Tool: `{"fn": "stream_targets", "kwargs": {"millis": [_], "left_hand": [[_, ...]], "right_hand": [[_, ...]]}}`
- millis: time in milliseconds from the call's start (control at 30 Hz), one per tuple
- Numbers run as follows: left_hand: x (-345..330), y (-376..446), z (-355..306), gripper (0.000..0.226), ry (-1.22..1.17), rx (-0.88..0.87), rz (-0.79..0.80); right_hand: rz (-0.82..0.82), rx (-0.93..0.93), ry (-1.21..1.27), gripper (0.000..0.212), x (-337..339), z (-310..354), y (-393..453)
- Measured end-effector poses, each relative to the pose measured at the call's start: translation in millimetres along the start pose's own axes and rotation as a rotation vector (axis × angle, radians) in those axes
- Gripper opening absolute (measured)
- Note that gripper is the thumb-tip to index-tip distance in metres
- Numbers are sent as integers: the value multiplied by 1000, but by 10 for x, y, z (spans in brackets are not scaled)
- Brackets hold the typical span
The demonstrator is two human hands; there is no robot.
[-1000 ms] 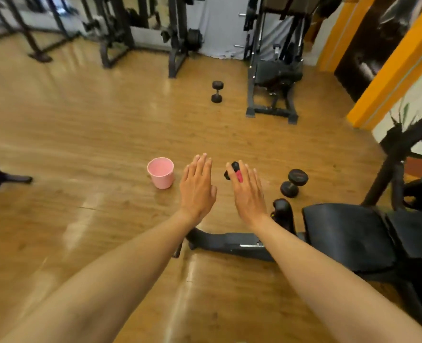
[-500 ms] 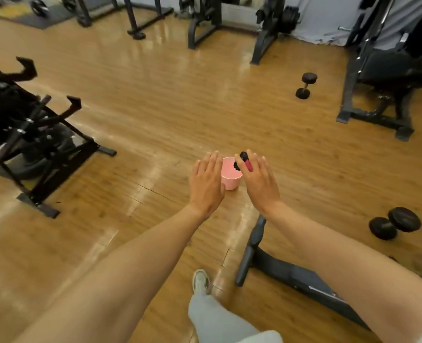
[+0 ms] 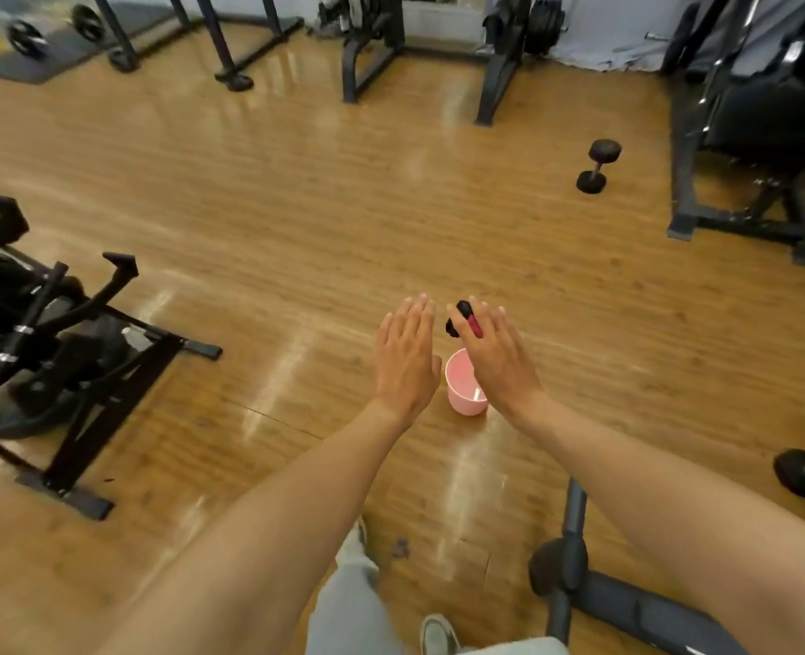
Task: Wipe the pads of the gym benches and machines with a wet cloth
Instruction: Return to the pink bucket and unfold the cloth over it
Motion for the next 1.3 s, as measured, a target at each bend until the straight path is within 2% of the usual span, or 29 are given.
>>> {"fn": "stream_targets", "kwargs": {"millis": [67, 133, 367, 500, 700, 833, 1000, 1167, 1233, 1300], "left_hand": [[-155, 387, 199, 81, -28, -35, -5], [-298, 805, 408, 81, -59, -76, -13], [-570, 2247, 975, 82, -189, -290, -15], [-642, 2963, 1036, 82, -185, -432, 10], [-904, 3852, 768, 77, -231, -630, 57], [-1111, 4459, 519, 74, -290, -721, 91], [-1278, 5111, 190, 69, -349, -940, 76], [-1272, 5549, -262, 43, -590, -1126, 13], [-1311, 5624, -441, 39, -783, -1160, 113], [-1394, 5757, -690, 33, -887, -1150, 221]], "right_hand": [[-48, -12, -9, 68, -117, 11, 406], [-78, -57, -16, 63, -265, -30, 828], [-71, -331, -36, 78, -455, -193, 2129], [-64, -458, -26, 75, -498, -344, 2640], [-89, -651, -2, 70, -684, -907, 3129], [-169, -745, 55, 66, -795, -1378, 3470], [-284, -874, 162, 63, -838, -1907, 3781], [-371, -974, 168, 69, -669, -2238, 3739], [-406, -1064, 248, 65, -585, -2321, 3632], [-391, -1113, 282, 73, -507, -2391, 3547]]}}
Point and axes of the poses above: each hand's wrist, its own y-axis towards the middle knuckle, its own x-axis out of the back of the hand, z = x × y, the point moved 6 cm from there along y, towards the middle knuckle, and after that the axes turned 8 degrees about y, right-handed, at the moved point
